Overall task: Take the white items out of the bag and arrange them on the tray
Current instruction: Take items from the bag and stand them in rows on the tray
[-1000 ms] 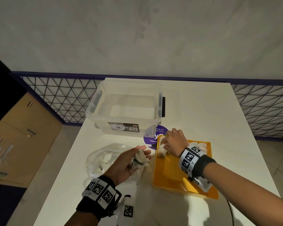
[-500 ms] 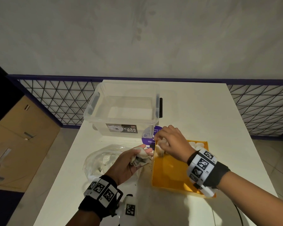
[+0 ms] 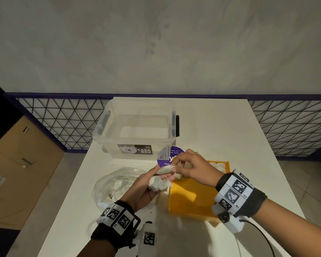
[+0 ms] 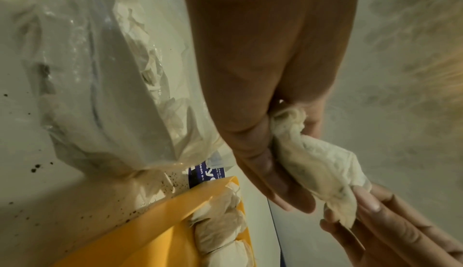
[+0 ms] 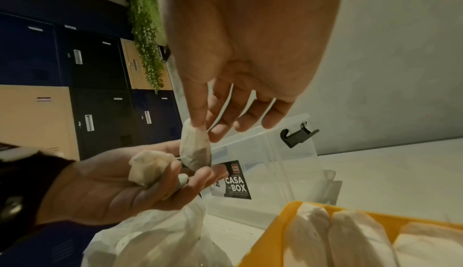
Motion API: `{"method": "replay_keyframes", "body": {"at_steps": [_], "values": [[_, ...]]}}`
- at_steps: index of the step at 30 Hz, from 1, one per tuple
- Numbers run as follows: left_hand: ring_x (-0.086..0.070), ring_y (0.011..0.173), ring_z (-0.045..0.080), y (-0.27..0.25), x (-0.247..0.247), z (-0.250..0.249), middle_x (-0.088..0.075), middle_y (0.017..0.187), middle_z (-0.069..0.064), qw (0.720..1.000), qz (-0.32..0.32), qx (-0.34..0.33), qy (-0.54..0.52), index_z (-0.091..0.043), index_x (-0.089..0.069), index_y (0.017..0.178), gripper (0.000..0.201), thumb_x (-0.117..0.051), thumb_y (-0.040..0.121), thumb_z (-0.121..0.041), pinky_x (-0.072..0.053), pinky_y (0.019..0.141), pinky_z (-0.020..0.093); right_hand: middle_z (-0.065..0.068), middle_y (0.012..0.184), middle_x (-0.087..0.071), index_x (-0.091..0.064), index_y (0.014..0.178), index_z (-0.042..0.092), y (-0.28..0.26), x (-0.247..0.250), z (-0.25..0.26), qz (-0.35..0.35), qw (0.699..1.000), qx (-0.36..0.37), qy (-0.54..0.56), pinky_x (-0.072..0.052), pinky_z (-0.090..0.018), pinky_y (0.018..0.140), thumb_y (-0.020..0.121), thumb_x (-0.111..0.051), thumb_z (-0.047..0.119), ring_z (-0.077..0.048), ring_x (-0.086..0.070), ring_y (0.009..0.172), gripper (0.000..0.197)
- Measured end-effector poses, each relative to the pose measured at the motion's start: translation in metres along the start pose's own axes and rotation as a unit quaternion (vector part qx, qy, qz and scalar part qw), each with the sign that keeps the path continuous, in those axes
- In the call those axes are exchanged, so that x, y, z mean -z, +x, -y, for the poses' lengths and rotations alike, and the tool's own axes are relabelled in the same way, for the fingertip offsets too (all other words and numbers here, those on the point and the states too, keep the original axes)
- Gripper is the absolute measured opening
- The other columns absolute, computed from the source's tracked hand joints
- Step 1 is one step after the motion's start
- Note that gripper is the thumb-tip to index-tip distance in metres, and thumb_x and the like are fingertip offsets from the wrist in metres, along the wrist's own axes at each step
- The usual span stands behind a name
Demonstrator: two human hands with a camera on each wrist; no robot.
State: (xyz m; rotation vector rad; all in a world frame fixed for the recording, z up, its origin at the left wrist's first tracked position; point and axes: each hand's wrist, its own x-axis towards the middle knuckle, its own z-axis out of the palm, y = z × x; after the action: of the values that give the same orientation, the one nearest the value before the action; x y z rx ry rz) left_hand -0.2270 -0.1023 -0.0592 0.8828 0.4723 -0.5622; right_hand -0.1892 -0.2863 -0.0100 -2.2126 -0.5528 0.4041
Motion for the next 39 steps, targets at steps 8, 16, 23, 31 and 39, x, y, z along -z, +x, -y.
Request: {"method": "replay_keyframes", "body": {"at_steps": [8, 16, 23, 31, 39], "values": [[-0.064, 0.11, 0.025, 0.002, 0.006, 0.002, -0.068, 0.116, 0.014, 1.0, 0.01, 0.001, 0.014, -0.004, -0.056, 0.123, 0.035, -0.054, 0.091, -0.019, -0.05, 0.094, 0.034, -0.006, 0.097, -0.059, -0.066, 0.104, 0.022, 0.003, 0.018, -0.005, -0.073, 0.996, -0.013, -0.045, -0.034, -0.014, 0.072, 0.088, -0.059, 0.023, -0.014, -0.047, 0.086, 0.017], [-0.061, 0.116, 0.022, 0.002, 0.017, 0.003, -0.064, 0.124, 0.008, 0.996, 0.037, -0.046, 0.062, -0.012, -0.057, 0.116, 0.053, -0.055, 0.066, 0.004, -0.05, 0.094, 0.032, 0.004, 0.095, -0.055, -0.061, 0.11, 0.02, 0.005, 0.021, -0.033, -0.043, 0.976, -0.066, -0.203, -0.022, -0.023, 0.083, 0.094, -0.048, 0.025, -0.016, -0.042, 0.102, 0.021], [-0.057, 0.119, 0.027, 0.004, 0.018, 0.002, -0.065, 0.119, 0.007, 0.996, 0.039, -0.07, 0.035, -0.013, -0.058, 0.112, 0.05, -0.056, 0.065, 0.006, -0.057, 0.077, 0.028, -0.007, 0.109, -0.063, -0.056, 0.111, 0.016, 0.017, -0.004, -0.068, 0.029, 0.97, -0.144, -0.193, -0.03, -0.032, 0.098, 0.095, -0.044, 0.017, -0.025, -0.052, 0.106, 0.02], [-0.058, 0.116, 0.026, 0.008, 0.02, 0.001, -0.064, 0.117, 0.01, 0.998, 0.026, -0.06, 0.025, -0.011, -0.055, 0.116, 0.037, -0.042, 0.09, 0.013, -0.054, 0.08, 0.023, -0.007, 0.111, -0.062, -0.052, 0.104, 0.018, 0.029, -0.024, -0.092, 0.006, 0.959, -0.171, -0.225, -0.028, -0.035, 0.099, 0.094, -0.041, 0.014, -0.026, -0.05, 0.108, 0.015], [-0.069, 0.09, 0.026, 0.013, 0.013, -0.001, -0.071, 0.103, 0.015, 0.998, 0.014, -0.06, 0.014, -0.01, -0.055, 0.114, 0.038, -0.033, 0.093, 0.013, -0.05, 0.054, 0.018, -0.003, 0.116, -0.057, -0.051, 0.113, 0.018, 0.027, -0.025, -0.091, -0.07, 0.957, -0.114, -0.259, -0.031, -0.031, 0.093, 0.091, -0.046, 0.013, -0.022, -0.044, 0.108, 0.024]]}}
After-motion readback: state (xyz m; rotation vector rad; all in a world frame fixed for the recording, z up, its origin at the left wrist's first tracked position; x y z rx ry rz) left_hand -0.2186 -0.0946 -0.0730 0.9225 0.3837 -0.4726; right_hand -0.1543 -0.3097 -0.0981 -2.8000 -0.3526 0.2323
